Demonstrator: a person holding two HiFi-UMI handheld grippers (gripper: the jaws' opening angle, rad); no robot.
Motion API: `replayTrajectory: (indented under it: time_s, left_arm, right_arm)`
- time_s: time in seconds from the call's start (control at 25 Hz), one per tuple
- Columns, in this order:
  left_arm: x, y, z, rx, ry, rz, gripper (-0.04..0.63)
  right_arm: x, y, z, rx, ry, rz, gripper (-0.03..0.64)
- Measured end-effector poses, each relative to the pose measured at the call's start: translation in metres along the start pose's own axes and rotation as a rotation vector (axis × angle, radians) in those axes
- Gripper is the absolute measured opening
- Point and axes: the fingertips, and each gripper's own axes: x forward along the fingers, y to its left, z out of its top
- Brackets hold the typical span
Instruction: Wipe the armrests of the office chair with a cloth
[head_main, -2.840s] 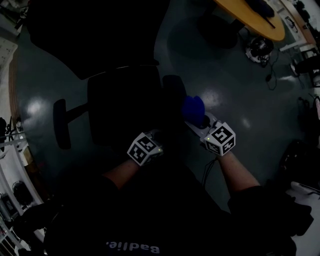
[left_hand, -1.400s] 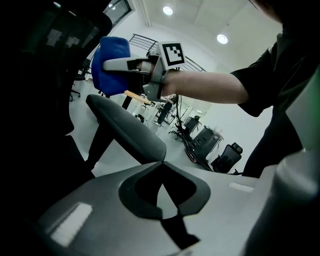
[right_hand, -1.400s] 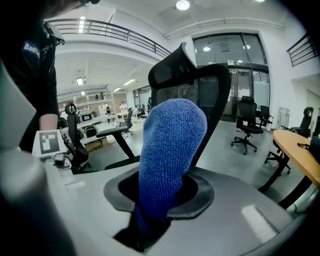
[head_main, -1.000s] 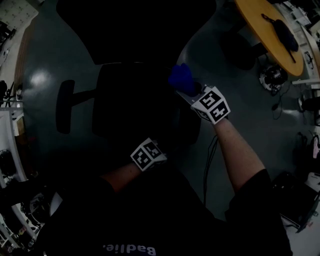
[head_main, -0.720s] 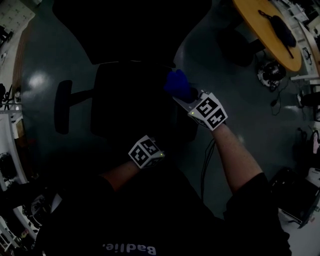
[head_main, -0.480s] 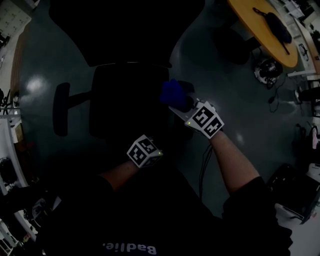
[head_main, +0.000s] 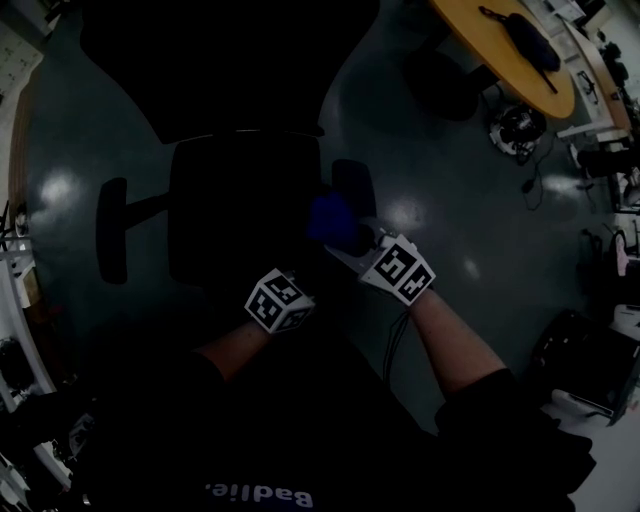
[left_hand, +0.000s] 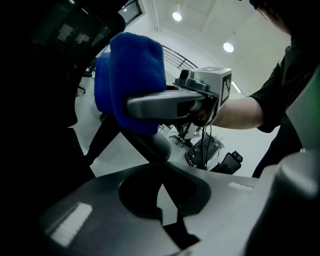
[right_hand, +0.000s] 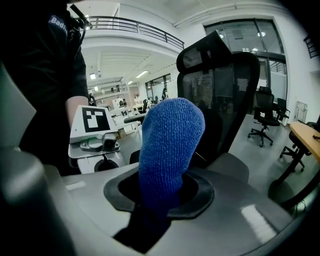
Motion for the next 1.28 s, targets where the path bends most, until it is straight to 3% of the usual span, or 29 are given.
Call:
replayTrajectory:
  time_s: [0.16,0.32,0.44,0.84,1.12,1.28]
  left_arm:
    - [-0.001,0.002,-0.002,-0.001,0.009,0.002,0.02]
    - [-0.008,0.023,-0.009,-0.007,0.034,0.082,0.02]
    - [-0.017,0.034,-0.01,-0.011,0.037,0.098,0.02]
    - [-0.055,0.008,-0.03,0.056,0.083,-0.012,0.02]
    - [-0.179,0.015,-0.004,0.178,-0.031,-0.028,0.02]
    - [-0.276,0.009,-0.005,0.172,-0.118,0.005,0.02]
  right_arm:
    - [-0.005,0.018,-0.006,0.019,0.002,0.004,0.124]
    - [-0.006,0.037,-0.013,0.037,0.012,0.004,0.124]
    - [-0.007,0.05,-0.015,0.065,0.009,-0.009,0.124]
    - [-0.031,0.104,-0.021,0.167,0.026,-0.148,0.124]
    - [-0.028,0.124,0.049,0.313,-0.209,-0.374,0.124]
    - [-0.012,0.161,0.09,0.428,-0.325,-0.451,0.124]
